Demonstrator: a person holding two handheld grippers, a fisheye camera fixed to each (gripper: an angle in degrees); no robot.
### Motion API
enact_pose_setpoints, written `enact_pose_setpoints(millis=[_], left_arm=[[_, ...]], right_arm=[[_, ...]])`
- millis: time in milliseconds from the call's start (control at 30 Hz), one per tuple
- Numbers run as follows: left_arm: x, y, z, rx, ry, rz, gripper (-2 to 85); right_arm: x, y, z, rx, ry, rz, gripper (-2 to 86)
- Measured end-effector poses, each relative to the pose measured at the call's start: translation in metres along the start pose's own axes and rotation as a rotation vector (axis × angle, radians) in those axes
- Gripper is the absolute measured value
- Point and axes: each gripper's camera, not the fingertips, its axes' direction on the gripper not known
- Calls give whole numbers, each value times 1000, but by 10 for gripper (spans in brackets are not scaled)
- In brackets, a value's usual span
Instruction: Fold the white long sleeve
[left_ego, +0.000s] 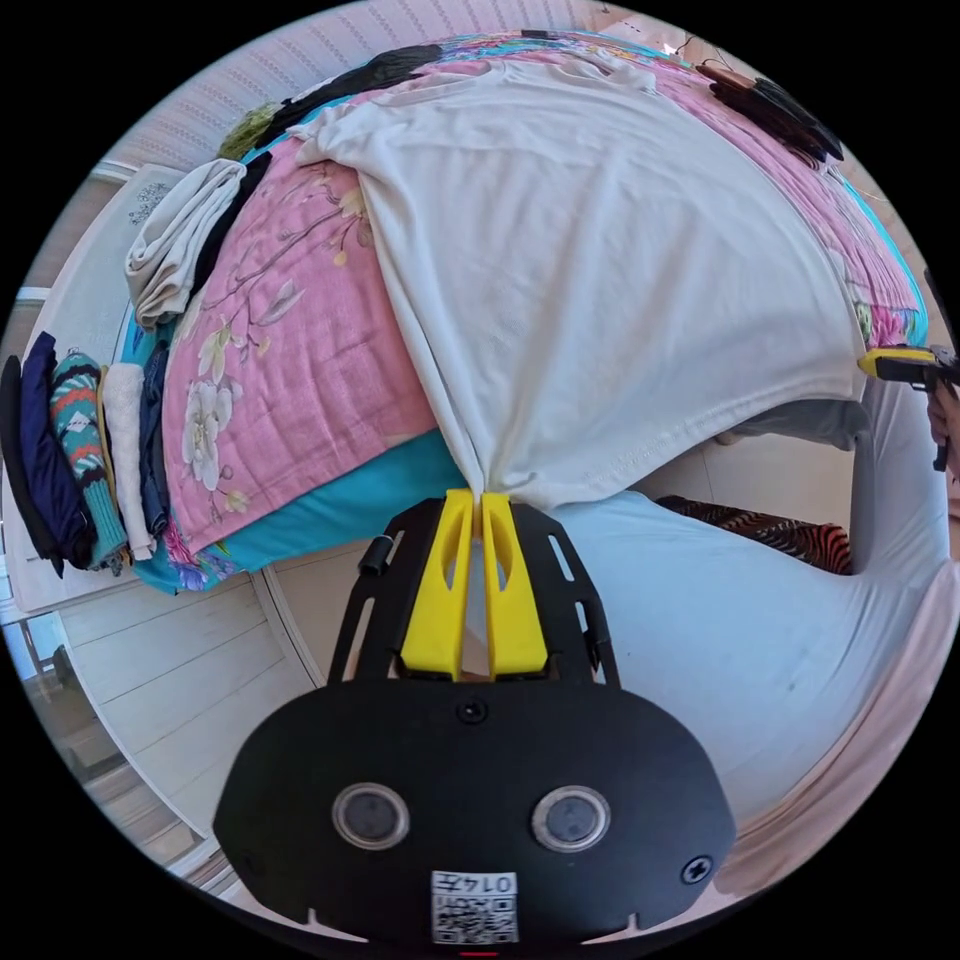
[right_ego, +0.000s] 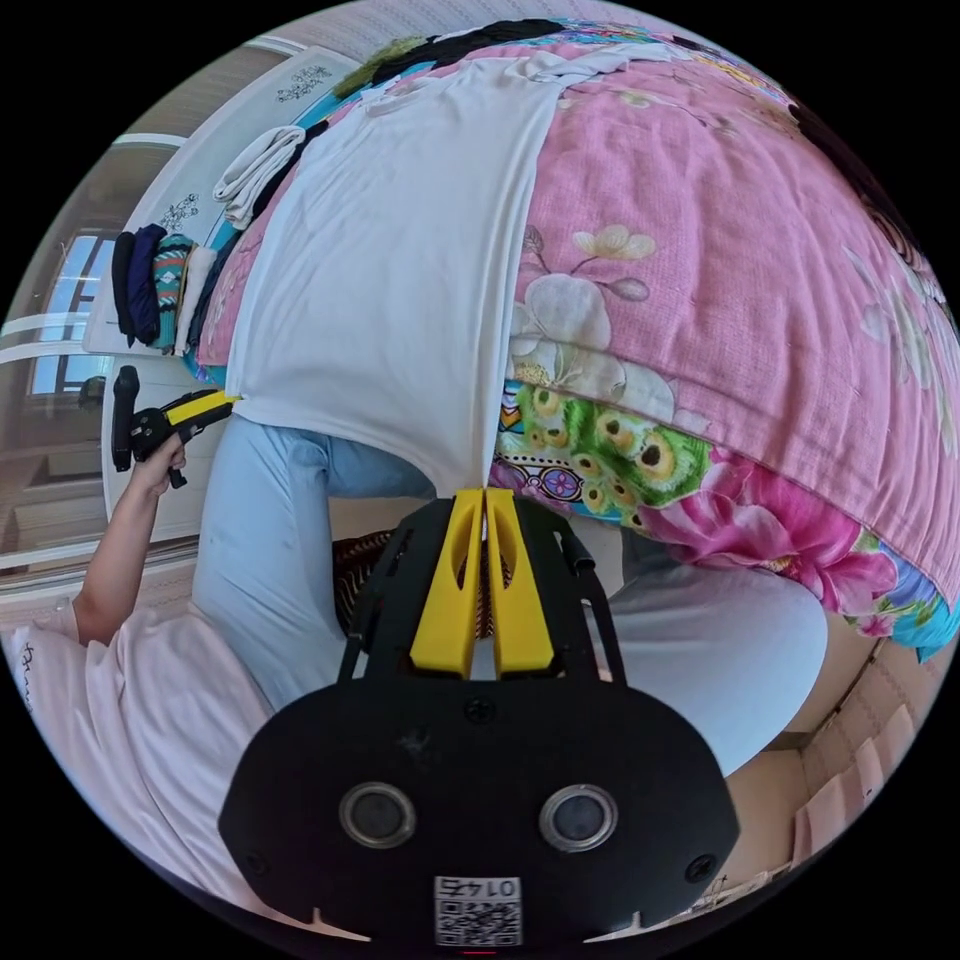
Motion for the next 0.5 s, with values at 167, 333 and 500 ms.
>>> enact_pose_setpoints(millis=[167,333,500], left_arm=[[14,-13,-1,12,-16,13,22],[-5,-7,-16,41,-11,-50,54],[-21,-26,-54,116,-138,-60,57]], right_arm=[[9,-4,-6,52,-40,26,-1],[28,-2,-24,60,10,18,0],[67,-4,-77,212,38,43,21]])
